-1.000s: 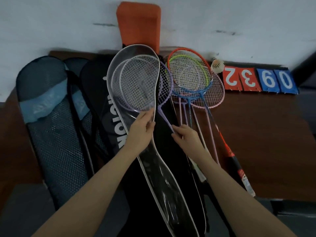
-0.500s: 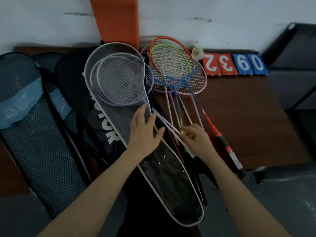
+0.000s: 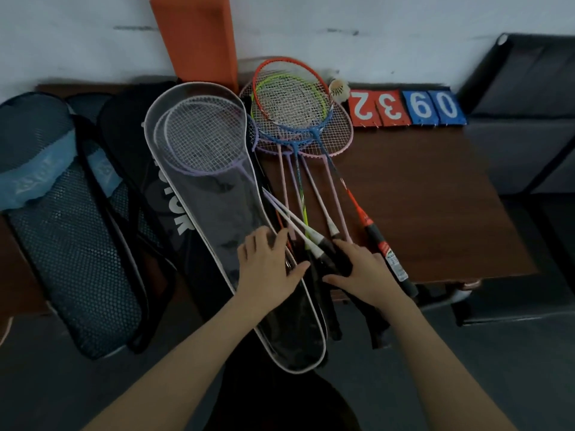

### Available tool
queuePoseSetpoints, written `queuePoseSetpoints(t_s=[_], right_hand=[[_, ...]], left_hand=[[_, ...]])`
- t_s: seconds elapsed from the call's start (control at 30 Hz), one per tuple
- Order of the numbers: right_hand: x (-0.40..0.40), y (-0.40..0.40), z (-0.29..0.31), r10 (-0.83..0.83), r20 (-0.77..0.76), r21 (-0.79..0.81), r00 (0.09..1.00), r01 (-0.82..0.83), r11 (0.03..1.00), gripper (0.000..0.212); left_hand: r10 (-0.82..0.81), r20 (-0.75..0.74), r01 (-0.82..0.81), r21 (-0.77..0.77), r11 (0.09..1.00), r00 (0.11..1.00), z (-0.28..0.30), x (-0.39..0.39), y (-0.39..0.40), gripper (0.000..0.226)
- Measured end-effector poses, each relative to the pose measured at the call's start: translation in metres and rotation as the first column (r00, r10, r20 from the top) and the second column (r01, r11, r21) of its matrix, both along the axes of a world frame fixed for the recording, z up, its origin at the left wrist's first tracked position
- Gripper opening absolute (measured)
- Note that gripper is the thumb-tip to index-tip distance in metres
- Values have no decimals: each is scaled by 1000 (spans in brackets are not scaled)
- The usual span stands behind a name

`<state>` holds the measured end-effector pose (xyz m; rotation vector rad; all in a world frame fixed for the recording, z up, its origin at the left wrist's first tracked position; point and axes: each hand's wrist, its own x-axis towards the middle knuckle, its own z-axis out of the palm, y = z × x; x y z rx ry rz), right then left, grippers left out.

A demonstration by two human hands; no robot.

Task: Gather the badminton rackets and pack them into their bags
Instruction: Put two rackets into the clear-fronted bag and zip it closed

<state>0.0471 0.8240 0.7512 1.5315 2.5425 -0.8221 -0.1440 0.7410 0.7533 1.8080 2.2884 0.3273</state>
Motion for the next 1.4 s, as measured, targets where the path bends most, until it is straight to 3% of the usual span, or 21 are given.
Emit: queuePoseSetpoints(t_s=[0.1, 0.17, 0.3, 0.4, 0.5, 0.6, 0.67, 0.73, 0.8, 0.87, 1.0, 1.07, 1.17, 1.3, 1.4], right_hand=[[5, 0, -2, 69, -56, 51, 996, -66, 997, 79], [6, 2, 0, 93, -136, 41, 986, -88, 995, 73], [9, 3, 7, 45, -305, -64, 951, -68, 996, 68], [10, 0, 15, 21, -359, -118, 933, -67, 991, 69], [9, -2, 23, 6, -387, -146, 922, -68, 987, 67], [8, -4, 25, -10, -381, -133, 924, -44, 990, 66], [7, -8, 24, -30, -368, -142, 929, -24, 990, 68], [7, -11, 24, -49, -355, -150, 933, -5, 989, 69], [5, -15, 26, -72, -351, -162, 934, 15, 987, 70], [2, -19, 32, -79, -360, -178, 930, 14, 984, 70], [-10, -29, 48, -58, -377, -194, 925, -17, 981, 68], [-20, -36, 51, -79, -382, -216, 921, -6, 976, 70], [-40, -48, 48, -152, -430, -274, 890, 32, 961, 64], [-51, -58, 43, -201, -434, -289, 878, 76, 954, 50], [-46, -67, 30, -183, -423, -302, 888, 52, 952, 41]], left_hand=[[105, -1, -105, -106, 989, 994, -3, 24, -12, 83], [156, 86, -144, -125, 982, 984, -5, 34, -17, 83], [230, 365, -217, -76, 973, 902, 1, 44, -16, 66], [265, 444, -311, 32, 950, 856, 3, 37, -16, 50], [181, 301, -191, 5, 982, 936, 2, 28, -19, 51], [41, 28, -35, -192, 981, 999, 4, 23, -20, 50], [47, 20, -41, -226, 973, 999, 4, 19, -16, 54], [89, 105, -70, -171, 983, 990, 6, 18, -12, 46], [164, 284, -142, -97, 985, 945, 9, 16, -12, 31], [224, 486, -248, -14, 969, 845, 12, 9, -18, 14], [200, 782, -359, 33, 933, 591, 16, -4, -36, 22], [187, 838, -376, 23, 926, 513, 20, -7, -40, 25], [137, 839, -293, 28, 956, 527, 24, -7, -42, 33], [161, 906, -302, -39, 952, 391, 20, -12, -51, 38], [132, 900, -312, 5, 950, 416, 15, -20, -57, 42]])
